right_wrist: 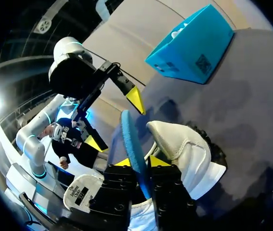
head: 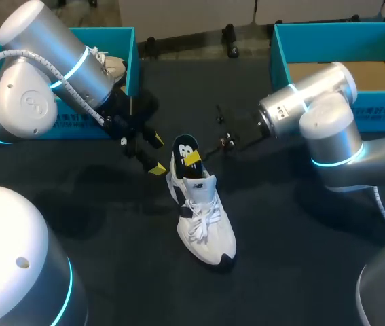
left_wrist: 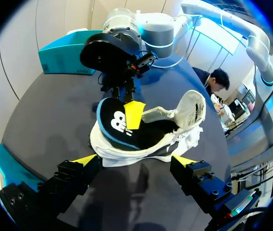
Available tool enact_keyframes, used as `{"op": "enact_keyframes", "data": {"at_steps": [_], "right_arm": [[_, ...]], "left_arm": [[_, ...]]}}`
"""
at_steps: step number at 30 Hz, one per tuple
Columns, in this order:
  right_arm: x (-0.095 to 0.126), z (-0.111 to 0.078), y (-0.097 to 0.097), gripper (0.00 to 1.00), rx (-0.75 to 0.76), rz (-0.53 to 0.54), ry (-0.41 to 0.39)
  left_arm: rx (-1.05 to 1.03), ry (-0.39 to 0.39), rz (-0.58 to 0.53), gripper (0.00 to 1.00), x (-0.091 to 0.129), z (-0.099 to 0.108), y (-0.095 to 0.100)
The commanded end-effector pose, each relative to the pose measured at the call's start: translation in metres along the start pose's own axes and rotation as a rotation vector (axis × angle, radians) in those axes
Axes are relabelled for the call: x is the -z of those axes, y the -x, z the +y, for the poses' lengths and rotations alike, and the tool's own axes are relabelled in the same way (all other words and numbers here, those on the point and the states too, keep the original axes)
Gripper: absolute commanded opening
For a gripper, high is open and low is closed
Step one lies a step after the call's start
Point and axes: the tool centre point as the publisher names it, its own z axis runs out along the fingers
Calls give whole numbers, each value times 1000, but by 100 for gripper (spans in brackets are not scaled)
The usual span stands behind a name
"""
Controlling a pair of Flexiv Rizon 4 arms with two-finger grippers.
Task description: Take the shoe out of the shoebox, open the shoe tongue, remove and reinsert the insole, then place the shoe into the shoebox
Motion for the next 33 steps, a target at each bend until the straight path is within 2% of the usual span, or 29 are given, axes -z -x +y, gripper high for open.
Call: {"op": "enact_keyframes", "data": {"at_steps": [1, 5, 10, 25, 29, 32, 33], "right_arm": [[-3, -1, 5, 0, -6, -4, 8], [-4, -5, 9, 0, -16, -10, 15], [-7, -12, 11, 0, -63, -22, -14], [-18, -39, 1, 0, -152, 1, -18], [-17, -40, -3, 0, -158, -8, -12], [-14, -33, -5, 0, -137, -31, -8], [-13, -31, -5, 4, -130, -40, -10]], "left_arm": [[0, 1, 0, 100, 0, 0, 0], [0, 1, 0, 100, 0, 0, 0], [0, 1, 0, 100, 0, 0, 0], [0, 1, 0, 100, 0, 0, 0], [0, 1, 0, 100, 0, 0, 0], [0, 1, 0, 100, 0, 0, 0], [0, 1, 0, 100, 0, 0, 0]]}}
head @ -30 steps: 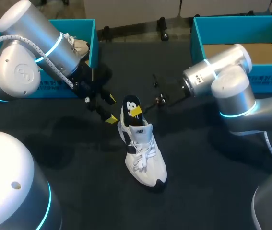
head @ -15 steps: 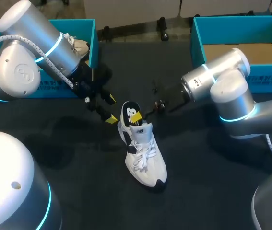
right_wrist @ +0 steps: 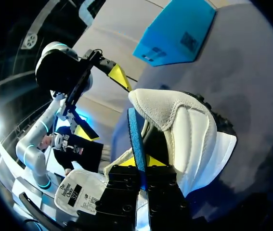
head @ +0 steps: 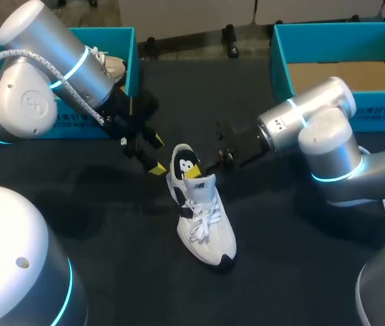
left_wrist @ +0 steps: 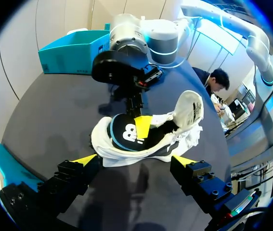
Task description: Take the shoe out of the shoebox, open the shoe tongue, remove and reinsert the insole, then place the shoe into the shoebox
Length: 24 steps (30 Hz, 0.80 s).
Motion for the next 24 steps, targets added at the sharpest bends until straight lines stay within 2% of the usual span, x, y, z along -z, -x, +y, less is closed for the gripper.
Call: {"op": "enact_keyframes", "data": {"at_steps": [1, 3, 6, 13, 17, 20, 22, 24], "right_arm": [[3, 2, -8, 9, 14, -30, 2], [5, 6, -8, 22, 27, -42, -6], [10, 14, -11, 29, 43, -59, -13], [15, 25, -13, 35, 68, -82, -23], [16, 30, -12, 33, 77, -87, -23], [16, 33, -9, 28, 81, -87, -24], [16, 32, -6, 21, 77, -81, -29], [15, 29, -4, 5, 68, -75, -31]], "left_arm": [[0, 1, 0, 100, 0, 0, 0], [0, 1, 0, 100, 0, 0, 0], [0, 1, 0, 100, 0, 0, 0], [0, 1, 0, 100, 0, 0, 0], [0, 1, 0, 100, 0, 0, 0], [0, 1, 0, 100, 0, 0, 0], [0, 1, 0, 100, 0, 0, 0], [0, 1, 0, 100, 0, 0, 0]]}}
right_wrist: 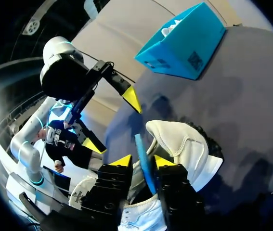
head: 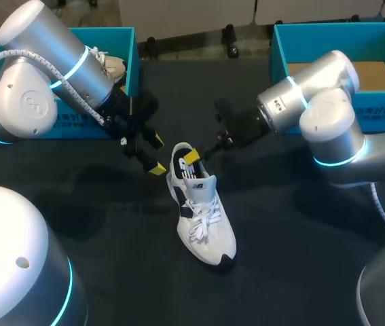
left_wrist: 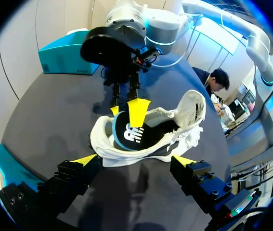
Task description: Take the shoe out of the shoebox, open the shoe tongue, remove and reinsert the insole, then place the shoe into the shoebox
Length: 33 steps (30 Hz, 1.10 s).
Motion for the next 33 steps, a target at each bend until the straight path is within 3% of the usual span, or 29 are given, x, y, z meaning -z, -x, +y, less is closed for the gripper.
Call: {"op": "enact_keyframes", "data": {"at_steps": [1, 16, 20, 29, 33], "right_arm": [[-4, -2, 6, 0, -14, 10, -10], [-13, -30, -1, 0, -78, 43, -7], [-9, -25, -3, 39, -65, 27, -4], [-3, -13, -16, 72, -28, -12, -1], [1, -10, -18, 94, -24, -29, 0]], "left_arm": [[0, 1, 0, 100, 0, 0, 0], [0, 1, 0, 100, 0, 0, 0], [0, 1, 0, 100, 0, 0, 0], [0, 1, 0, 100, 0, 0, 0], [0, 1, 0, 100, 0, 0, 0]]}}
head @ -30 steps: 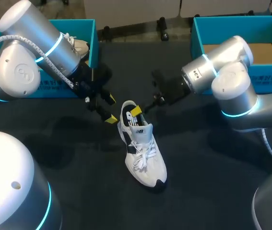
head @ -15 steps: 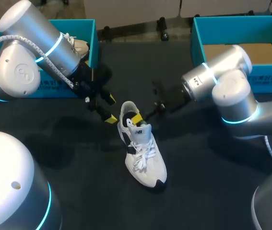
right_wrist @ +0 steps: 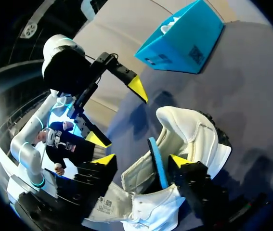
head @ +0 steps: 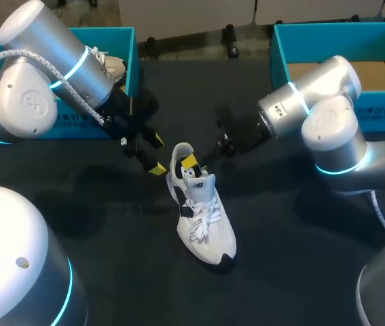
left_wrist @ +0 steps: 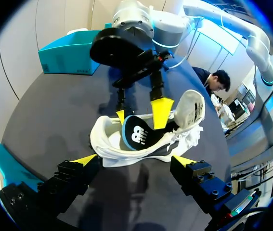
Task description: Take the shoe out of the shoebox, open the shoe tongue, remove and reinsert the insole, then place the shoe into the shoebox
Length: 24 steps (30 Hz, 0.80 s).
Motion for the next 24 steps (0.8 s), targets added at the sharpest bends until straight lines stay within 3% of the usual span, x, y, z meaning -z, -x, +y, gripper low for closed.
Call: {"op": "enact_keyframes", "data": {"at_steps": [1, 8, 14, 16, 18, 24], "right_arm": [[5, 3, -5, 94, 2, -27, 6], [10, 7, -6, 99, -26, -77, 85], [15, 8, -9, 94, -53, -121, 136], [18, 8, -10, 84, -68, -141, 157], [21, 8, -12, 66, -77, -165, 179], [30, 9, -19, 40, -97, -222, 222]], "left_arm": [[0, 1, 0, 100, 0, 0, 0], [-15, -5, 4, 100, 10, 0, 0], [-52, -6, -3, 100, 26, 0, 1], [-68, 5, -2, 100, 31, 0, 2], [-82, 13, 0, 100, 36, 0, 3], [-116, 38, 23, 100, 51, -1, 6]]}}
